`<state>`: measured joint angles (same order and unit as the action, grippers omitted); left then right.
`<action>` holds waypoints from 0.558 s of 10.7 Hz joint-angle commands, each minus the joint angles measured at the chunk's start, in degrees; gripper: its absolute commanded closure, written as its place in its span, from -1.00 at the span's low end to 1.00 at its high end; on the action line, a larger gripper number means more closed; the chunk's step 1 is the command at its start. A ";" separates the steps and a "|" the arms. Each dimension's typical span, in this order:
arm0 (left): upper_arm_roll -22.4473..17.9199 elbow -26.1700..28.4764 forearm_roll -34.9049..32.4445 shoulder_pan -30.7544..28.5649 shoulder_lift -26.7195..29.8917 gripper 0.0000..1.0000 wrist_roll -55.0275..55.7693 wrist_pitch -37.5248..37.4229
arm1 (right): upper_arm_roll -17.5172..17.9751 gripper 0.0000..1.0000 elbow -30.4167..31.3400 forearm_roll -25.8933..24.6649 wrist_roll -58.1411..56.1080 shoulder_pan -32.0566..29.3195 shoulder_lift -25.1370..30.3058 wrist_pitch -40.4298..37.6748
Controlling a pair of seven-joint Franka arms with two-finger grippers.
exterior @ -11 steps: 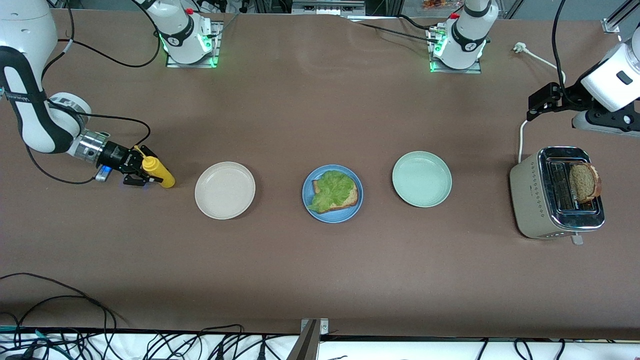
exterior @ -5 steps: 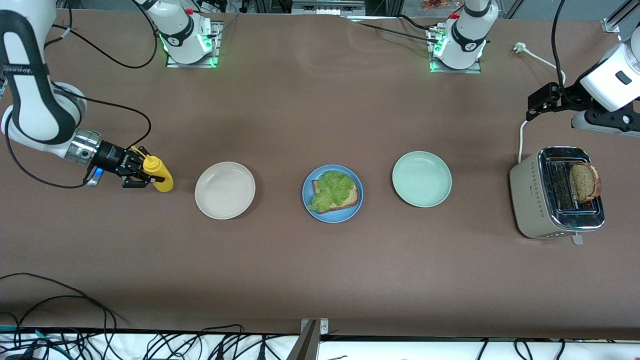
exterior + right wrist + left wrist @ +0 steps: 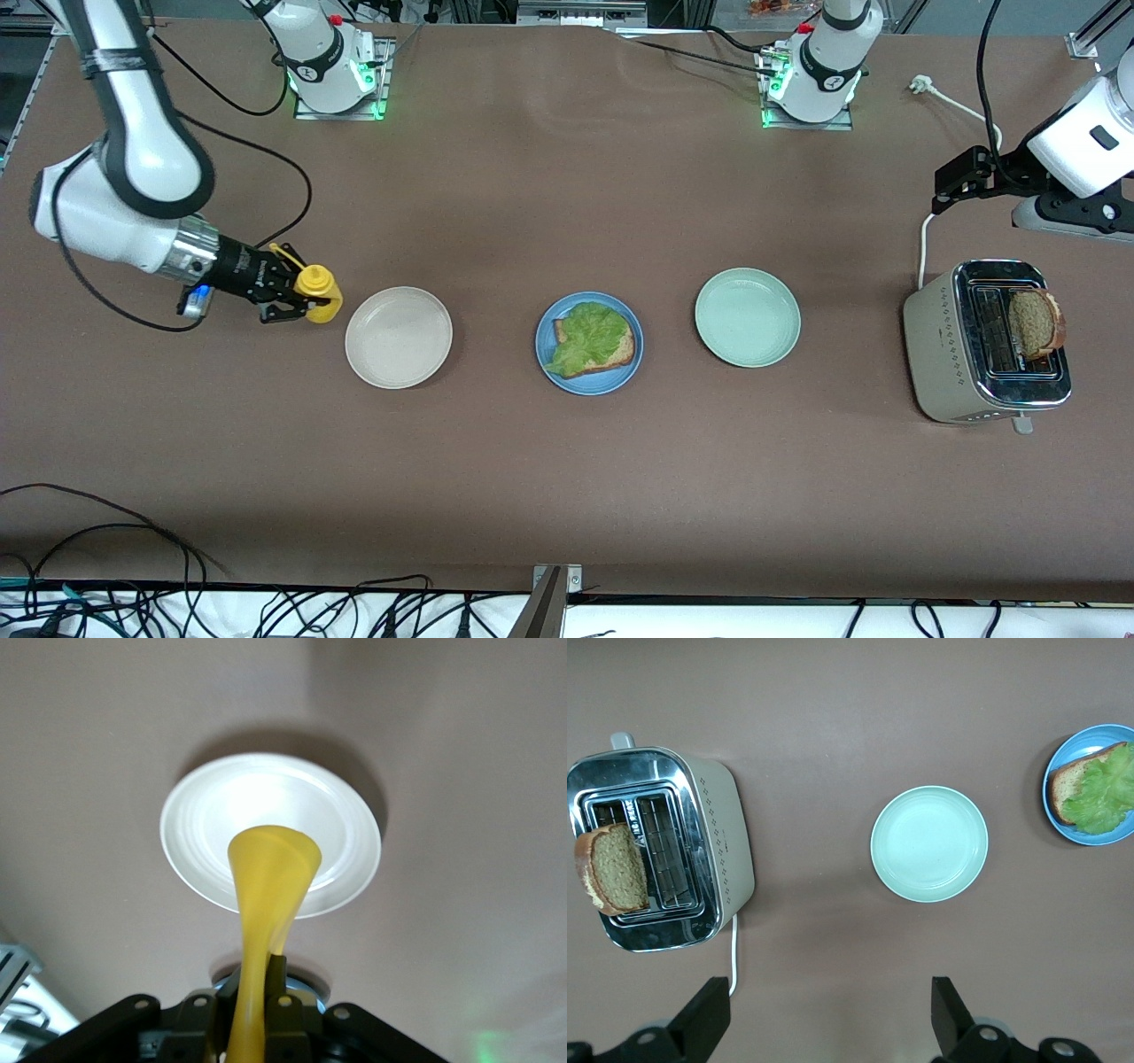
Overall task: Make sandwich in blue plate with both arms
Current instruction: 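Carry the inverted mustard bottle with the right gripper over the blue plate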
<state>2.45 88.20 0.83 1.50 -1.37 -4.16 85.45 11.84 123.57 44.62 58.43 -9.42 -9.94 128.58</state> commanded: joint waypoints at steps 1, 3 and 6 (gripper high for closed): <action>0.10 -0.92 0.93 0.43 -0.82 -1.00 -0.41 -0.37 | 6.33 1.00 0.36 -14.94 21.82 1.16 1.67 5.26; -0.07 -0.92 0.93 0.35 -0.83 -1.00 -0.41 -0.37 | 7.75 1.00 -1.83 -21.31 33.54 3.08 1.33 5.27; -0.07 -0.92 0.93 0.43 -0.83 -1.00 -0.41 -0.37 | 7.76 1.00 -6.66 -29.48 48.84 7.13 -1.39 4.40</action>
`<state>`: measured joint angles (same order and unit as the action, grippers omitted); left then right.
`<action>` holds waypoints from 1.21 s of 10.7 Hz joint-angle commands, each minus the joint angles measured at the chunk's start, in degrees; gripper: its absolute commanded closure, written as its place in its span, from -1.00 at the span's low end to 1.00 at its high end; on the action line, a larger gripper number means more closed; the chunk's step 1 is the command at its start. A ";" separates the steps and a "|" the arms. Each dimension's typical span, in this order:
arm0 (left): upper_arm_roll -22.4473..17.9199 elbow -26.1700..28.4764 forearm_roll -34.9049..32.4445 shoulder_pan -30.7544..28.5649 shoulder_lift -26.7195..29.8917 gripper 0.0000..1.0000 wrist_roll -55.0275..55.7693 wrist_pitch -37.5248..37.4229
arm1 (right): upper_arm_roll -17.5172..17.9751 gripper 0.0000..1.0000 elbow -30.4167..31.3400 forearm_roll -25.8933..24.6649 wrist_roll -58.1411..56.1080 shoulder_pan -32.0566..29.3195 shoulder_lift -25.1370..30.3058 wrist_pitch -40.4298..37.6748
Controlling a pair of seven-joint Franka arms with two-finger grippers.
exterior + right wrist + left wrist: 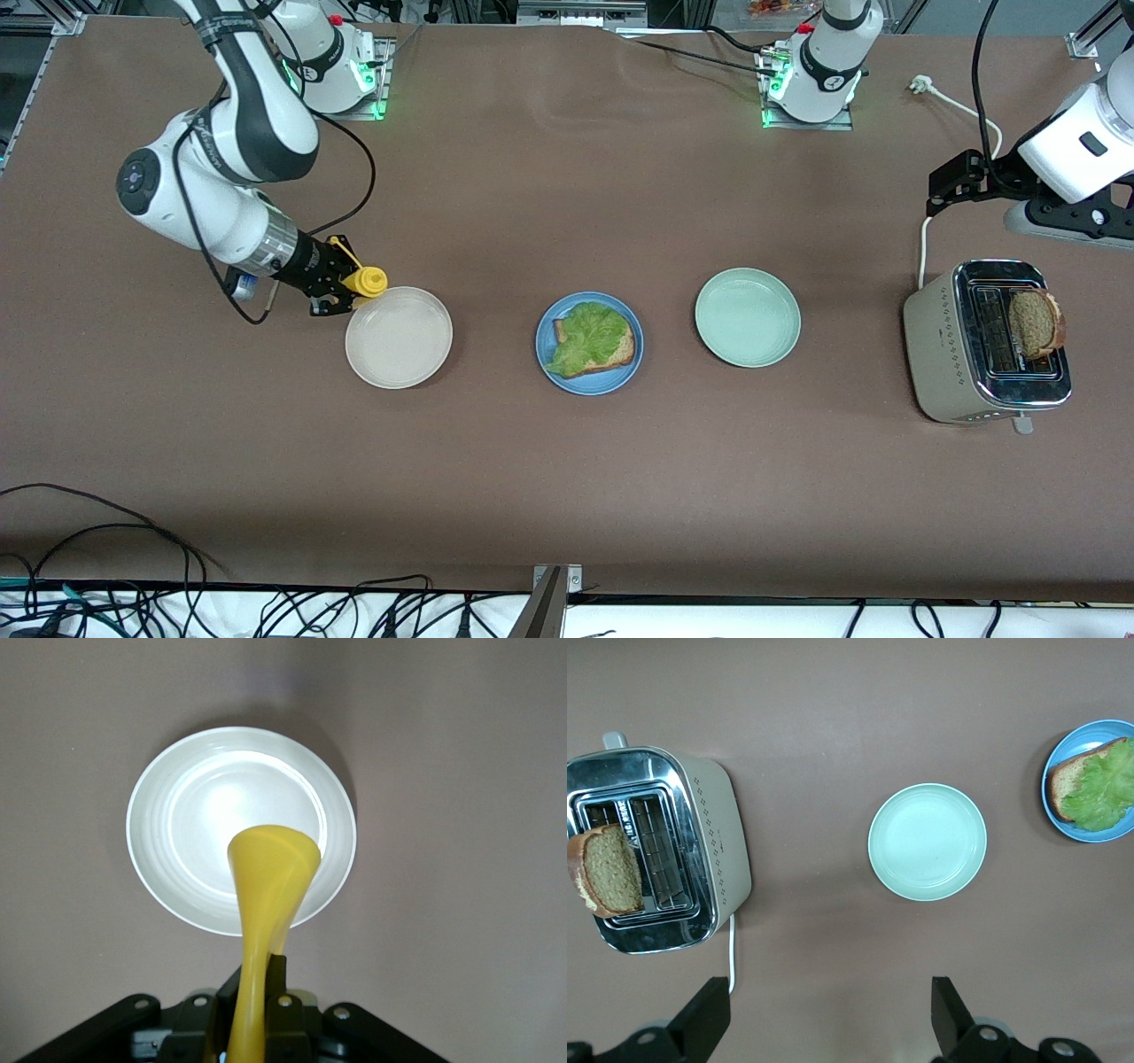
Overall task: Make sandwich in blue plate with both arms
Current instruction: 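Carry the inverted mustard bottle with the right gripper over the blue plate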
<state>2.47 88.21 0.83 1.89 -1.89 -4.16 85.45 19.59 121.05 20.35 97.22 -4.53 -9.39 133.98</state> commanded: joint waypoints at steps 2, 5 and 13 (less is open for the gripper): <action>-0.09 -0.93 0.93 0.04 -0.31 -1.00 -0.41 -0.38 | 0.01 1.00 -9.84 -8.19 14.82 4.35 -5.45 -6.59; -0.09 -2.07 0.76 0.04 -0.40 -1.00 -0.50 -0.46 | 0.01 1.00 -12.94 -16.80 24.92 5.06 -7.05 -9.26; -0.18 -2.07 0.84 0.04 -0.40 -1.00 3.55 -0.38 | -0.08 1.00 -26.18 -28.24 44.00 13.13 -16.43 -19.08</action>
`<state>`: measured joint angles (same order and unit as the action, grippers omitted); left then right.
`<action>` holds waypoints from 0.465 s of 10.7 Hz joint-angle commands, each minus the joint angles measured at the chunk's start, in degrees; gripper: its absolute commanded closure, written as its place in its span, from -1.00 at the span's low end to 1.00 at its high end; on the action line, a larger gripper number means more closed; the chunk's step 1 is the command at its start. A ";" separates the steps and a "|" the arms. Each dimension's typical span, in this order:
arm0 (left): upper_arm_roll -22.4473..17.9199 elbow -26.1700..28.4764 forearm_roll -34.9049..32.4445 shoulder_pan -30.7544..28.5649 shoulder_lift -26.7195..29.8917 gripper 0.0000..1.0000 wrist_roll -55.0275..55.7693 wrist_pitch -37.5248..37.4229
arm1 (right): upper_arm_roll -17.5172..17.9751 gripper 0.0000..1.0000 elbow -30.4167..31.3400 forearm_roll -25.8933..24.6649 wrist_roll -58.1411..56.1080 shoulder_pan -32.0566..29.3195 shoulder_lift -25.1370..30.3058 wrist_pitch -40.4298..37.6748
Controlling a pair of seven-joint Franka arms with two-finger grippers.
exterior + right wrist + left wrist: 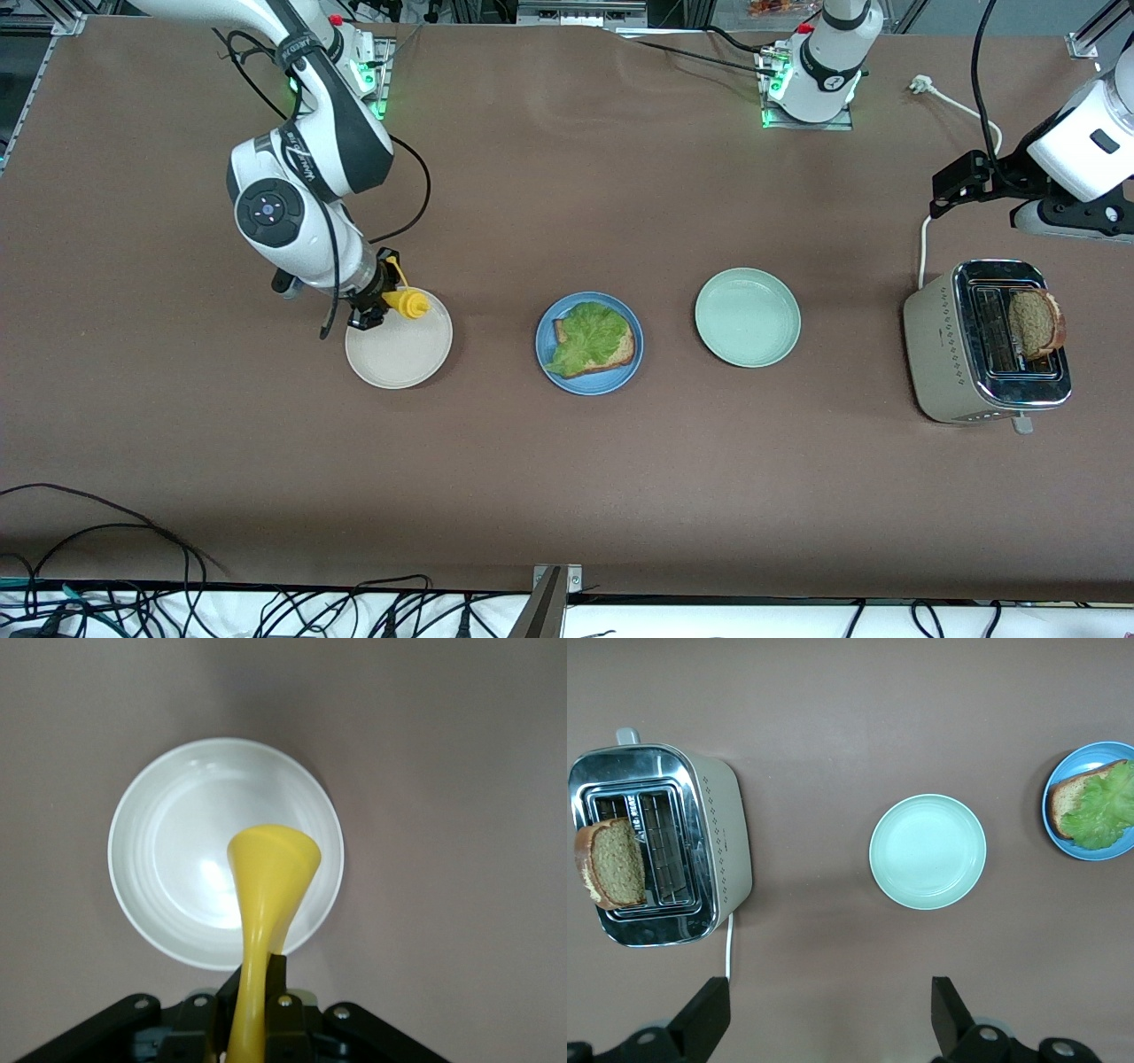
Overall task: Make sandwich in blue plate with both arms
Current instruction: 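Carry the inverted mustard bottle with the right gripper over the blue plate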
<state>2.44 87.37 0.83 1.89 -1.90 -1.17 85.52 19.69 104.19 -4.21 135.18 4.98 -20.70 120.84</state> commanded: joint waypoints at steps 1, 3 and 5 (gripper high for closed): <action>-0.15 -1.24 0.84 0.04 -0.38 -1.00 0.55 -0.53 | -0.18 1.00 -12.84 -5.61 9.10 5.54 -7.40 -8.40; -0.15 -1.24 0.84 0.04 -0.38 -1.00 0.55 -0.53 | -0.26 1.00 -21.62 -10.79 15.35 11.51 -13.72 -15.77; -0.24 -1.24 1.28 0.04 -0.38 -1.00 0.46 -0.45 | -0.44 1.00 -28.14 -15.28 19.57 17.23 -19.35 -21.59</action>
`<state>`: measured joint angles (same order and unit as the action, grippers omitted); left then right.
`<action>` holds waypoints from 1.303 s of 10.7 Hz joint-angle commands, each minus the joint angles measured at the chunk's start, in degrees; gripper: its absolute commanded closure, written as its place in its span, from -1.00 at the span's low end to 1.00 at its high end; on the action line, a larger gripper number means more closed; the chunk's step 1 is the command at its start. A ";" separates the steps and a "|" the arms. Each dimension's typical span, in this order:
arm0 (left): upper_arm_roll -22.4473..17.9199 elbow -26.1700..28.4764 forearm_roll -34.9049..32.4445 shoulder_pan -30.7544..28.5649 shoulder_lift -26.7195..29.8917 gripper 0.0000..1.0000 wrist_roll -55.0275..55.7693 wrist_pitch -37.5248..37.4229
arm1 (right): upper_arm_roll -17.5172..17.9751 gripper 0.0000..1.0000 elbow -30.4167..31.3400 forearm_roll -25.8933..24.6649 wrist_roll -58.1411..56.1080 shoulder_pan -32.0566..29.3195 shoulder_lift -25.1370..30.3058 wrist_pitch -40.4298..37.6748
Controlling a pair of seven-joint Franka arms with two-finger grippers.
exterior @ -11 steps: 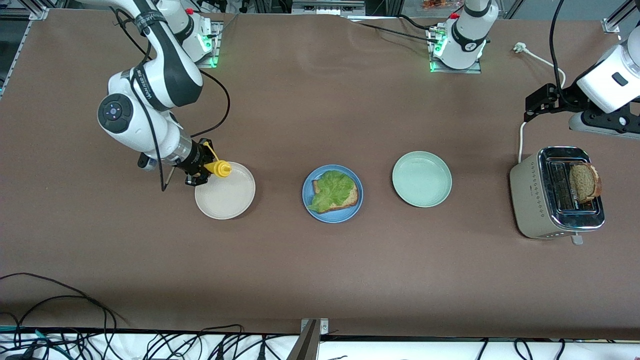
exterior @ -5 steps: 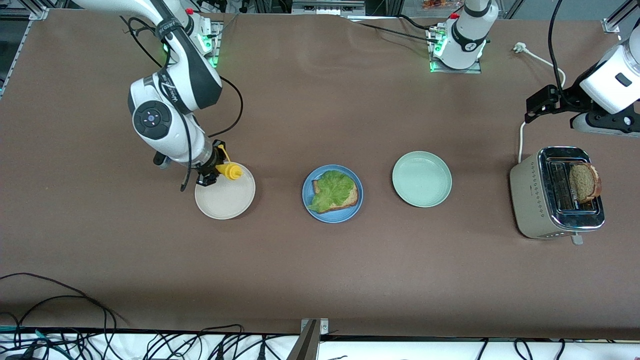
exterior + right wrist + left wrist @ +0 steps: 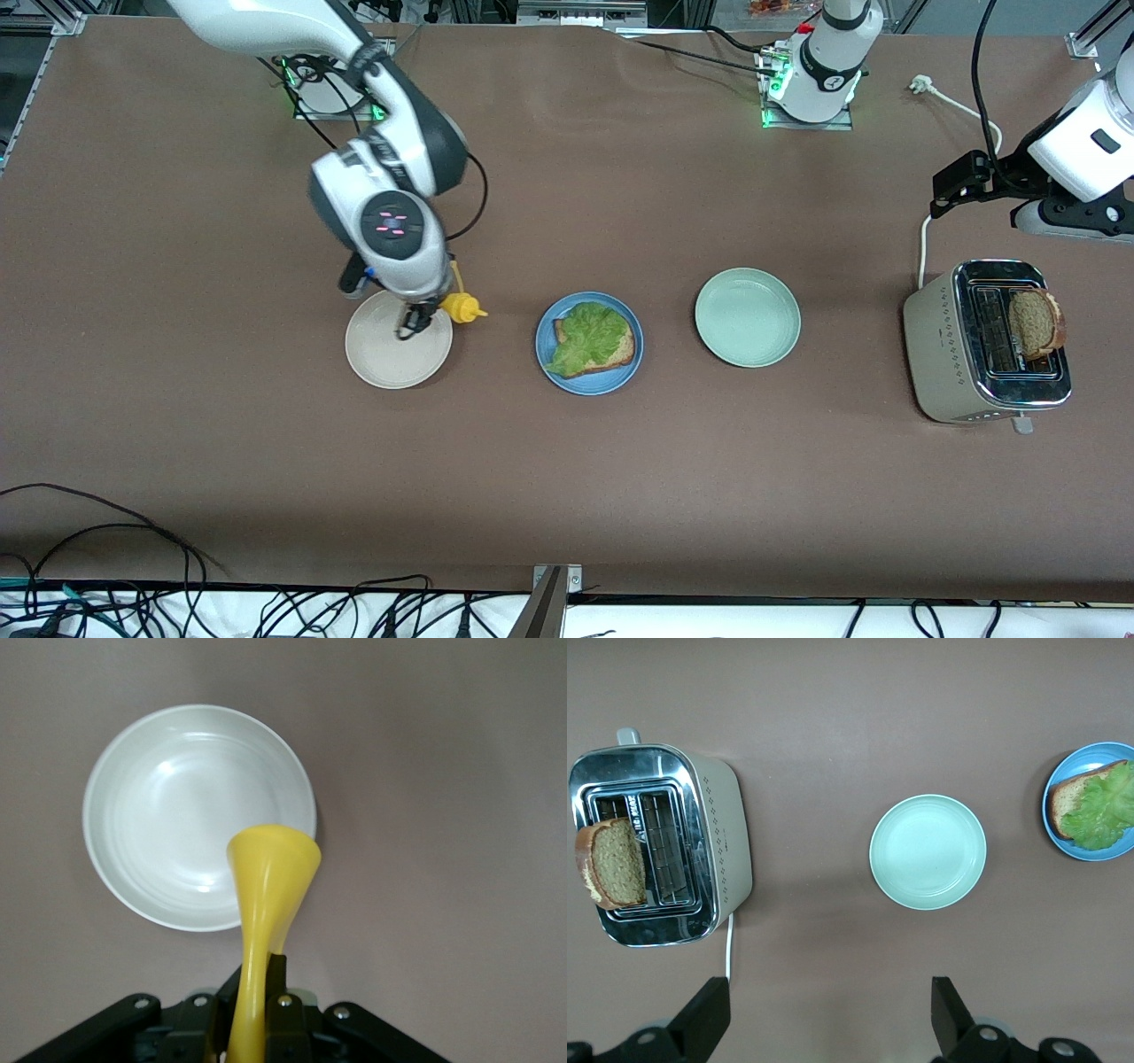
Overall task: Make sandwich in blue plate with both arms
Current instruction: 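Carry the inverted mustard bottle with the right gripper over the blue plate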
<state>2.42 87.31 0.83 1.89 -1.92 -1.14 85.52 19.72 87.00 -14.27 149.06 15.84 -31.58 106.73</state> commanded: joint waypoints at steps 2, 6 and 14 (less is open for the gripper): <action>-0.13 -1.18 0.93 0.14 -0.37 -1.00 0.44 -0.53 | -0.99 1.00 -15.18 -7.78 7.21 11.47 -12.61 -12.05; -0.13 -1.18 0.76 0.75 -0.98 -1.00 0.44 -0.53 | -9.95 1.00 -19.40 -7.61 8.35 22.11 -17.36 -15.05; 0.04 -1.36 -0.21 0.84 -0.98 -1.00 0.52 -0.53 | -18.66 1.00 -31.10 -7.70 8.35 29.24 -26.07 -13.07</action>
<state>2.45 87.30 0.82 2.34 -2.63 -1.14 85.52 2.13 60.69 -20.86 155.43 42.70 -54.61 92.27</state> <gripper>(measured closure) 0.000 0.903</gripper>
